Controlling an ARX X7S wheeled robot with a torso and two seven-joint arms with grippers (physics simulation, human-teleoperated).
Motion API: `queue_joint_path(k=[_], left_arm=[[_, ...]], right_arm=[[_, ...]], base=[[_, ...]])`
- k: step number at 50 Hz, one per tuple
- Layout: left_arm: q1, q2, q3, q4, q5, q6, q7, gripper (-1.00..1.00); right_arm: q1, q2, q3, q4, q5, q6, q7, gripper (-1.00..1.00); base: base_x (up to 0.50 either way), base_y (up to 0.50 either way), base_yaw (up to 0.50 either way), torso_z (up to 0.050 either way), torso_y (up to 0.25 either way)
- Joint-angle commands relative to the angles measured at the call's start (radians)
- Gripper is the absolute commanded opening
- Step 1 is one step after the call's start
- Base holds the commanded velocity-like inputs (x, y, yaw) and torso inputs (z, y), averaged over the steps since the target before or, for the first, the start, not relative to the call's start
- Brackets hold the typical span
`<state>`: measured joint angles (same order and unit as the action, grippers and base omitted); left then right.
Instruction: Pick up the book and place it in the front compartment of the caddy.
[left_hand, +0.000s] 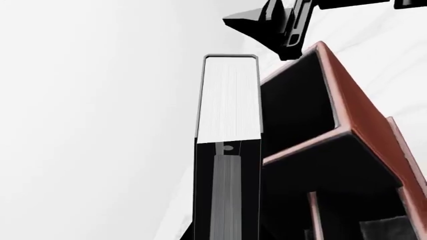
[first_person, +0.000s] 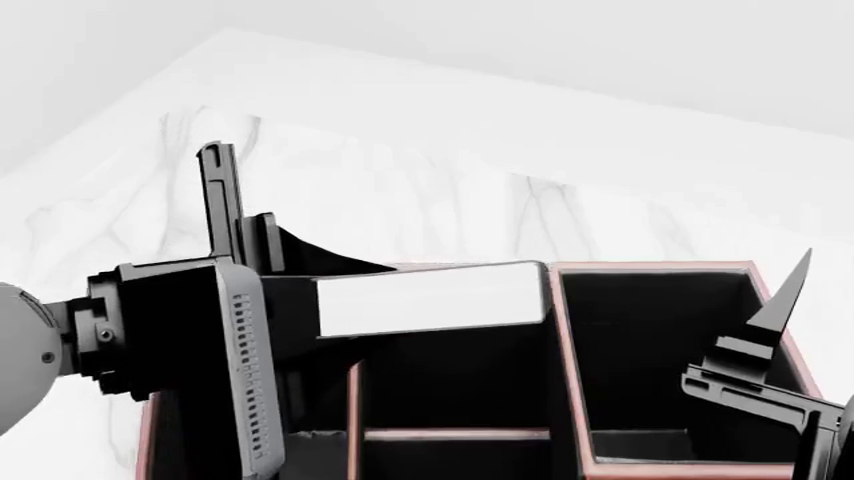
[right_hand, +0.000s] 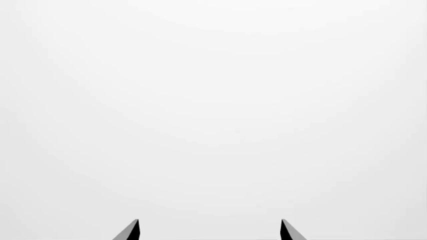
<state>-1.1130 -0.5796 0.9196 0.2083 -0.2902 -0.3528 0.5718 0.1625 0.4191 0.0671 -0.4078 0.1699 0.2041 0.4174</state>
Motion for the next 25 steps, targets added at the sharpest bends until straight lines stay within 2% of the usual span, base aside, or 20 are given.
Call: queue_joint_path(k=[1,15,25], left_arm=[[-0.041,0.053,-0.013,-0.069,0.043,-0.05,0.005,-1.0],[-0.049,0.076,0.004,-0.108,0.05,-0.069,0.007,-1.0],[-0.041,0.095,-0.01,-0.139,-0.013,-0.063,0.049,-1.0]], right_arm=[[0.004,-0.021,0.034,0.007,0.006,0.005,-0.028,1.0],[0.004,-0.019,0.033,0.006,0.009,0.008,-0.026,1.0],[0.008,-0.018,0.033,0.014,0.012,0.005,-0.025,1.0]], base=[[0.0,0.0,0.0,0.0,0.0],[0.0,0.0,0.0,0.0,0.001],[0.0,0.0,0.0,0.0,0.001]])
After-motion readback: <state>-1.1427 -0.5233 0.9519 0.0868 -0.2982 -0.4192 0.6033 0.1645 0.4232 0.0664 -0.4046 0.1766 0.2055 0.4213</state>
